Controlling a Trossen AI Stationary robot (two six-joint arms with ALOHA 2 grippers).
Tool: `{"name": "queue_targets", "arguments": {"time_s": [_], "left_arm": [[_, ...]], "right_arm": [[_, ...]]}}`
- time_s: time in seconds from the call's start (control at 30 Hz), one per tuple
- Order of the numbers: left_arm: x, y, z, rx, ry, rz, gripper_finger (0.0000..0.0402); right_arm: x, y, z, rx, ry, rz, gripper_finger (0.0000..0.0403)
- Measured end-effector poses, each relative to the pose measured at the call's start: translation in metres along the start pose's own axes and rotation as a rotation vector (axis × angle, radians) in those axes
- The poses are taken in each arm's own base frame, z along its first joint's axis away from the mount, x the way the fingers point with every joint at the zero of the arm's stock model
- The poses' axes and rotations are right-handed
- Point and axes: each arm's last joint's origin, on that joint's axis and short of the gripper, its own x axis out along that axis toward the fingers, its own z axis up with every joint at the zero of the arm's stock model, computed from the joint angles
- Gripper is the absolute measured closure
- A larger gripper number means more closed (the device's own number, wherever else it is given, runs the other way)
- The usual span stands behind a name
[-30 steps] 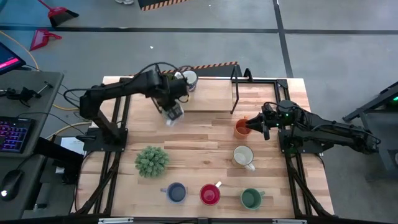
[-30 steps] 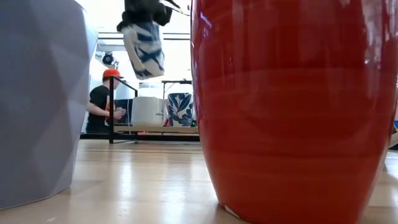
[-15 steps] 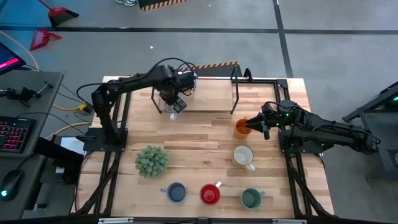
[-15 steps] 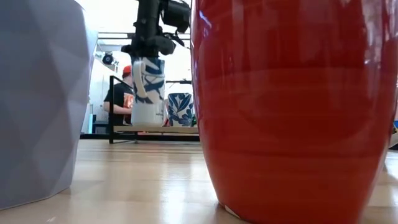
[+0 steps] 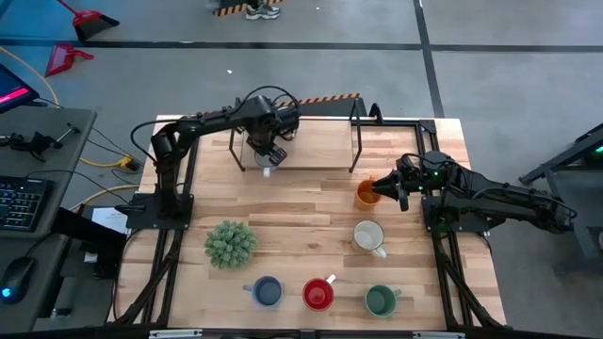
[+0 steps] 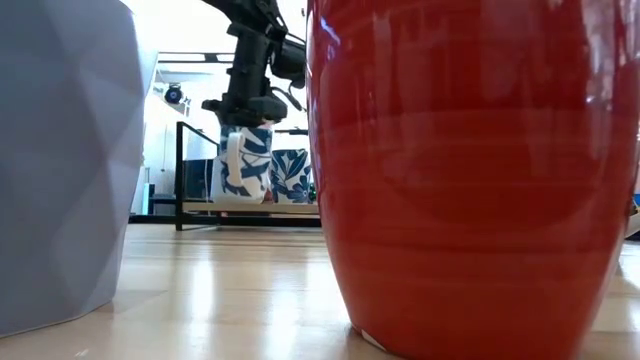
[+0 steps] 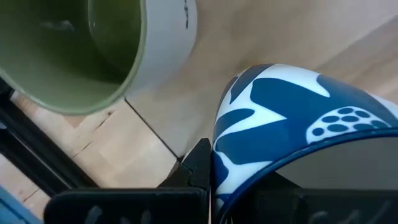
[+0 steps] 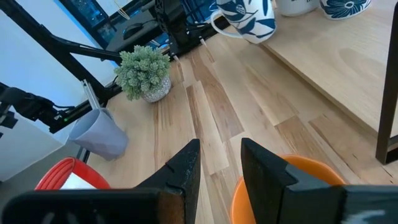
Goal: Place coffee mugs
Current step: Put the blue mug on the shelf aligned with the other white mug
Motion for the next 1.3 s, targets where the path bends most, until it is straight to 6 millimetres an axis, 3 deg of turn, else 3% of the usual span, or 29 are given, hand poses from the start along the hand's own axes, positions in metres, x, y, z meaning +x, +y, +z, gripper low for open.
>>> {"name": "queue_targets", "arguments": {"time_s": [0.57,1.3], "left_arm": [[0.003,0.015,0.012,-0.054,-0.051,-0.024,0.0391],[0.003,0.015,0.018,-0.029,-0.108,-0.026,0.0391]], "right_arm": [[0.0,0.0,0.001,0.017,-0.005,0.002,0.0306],[0.0,0.0,0.001,0.007,-0.006,0.002,0.0306]]}}
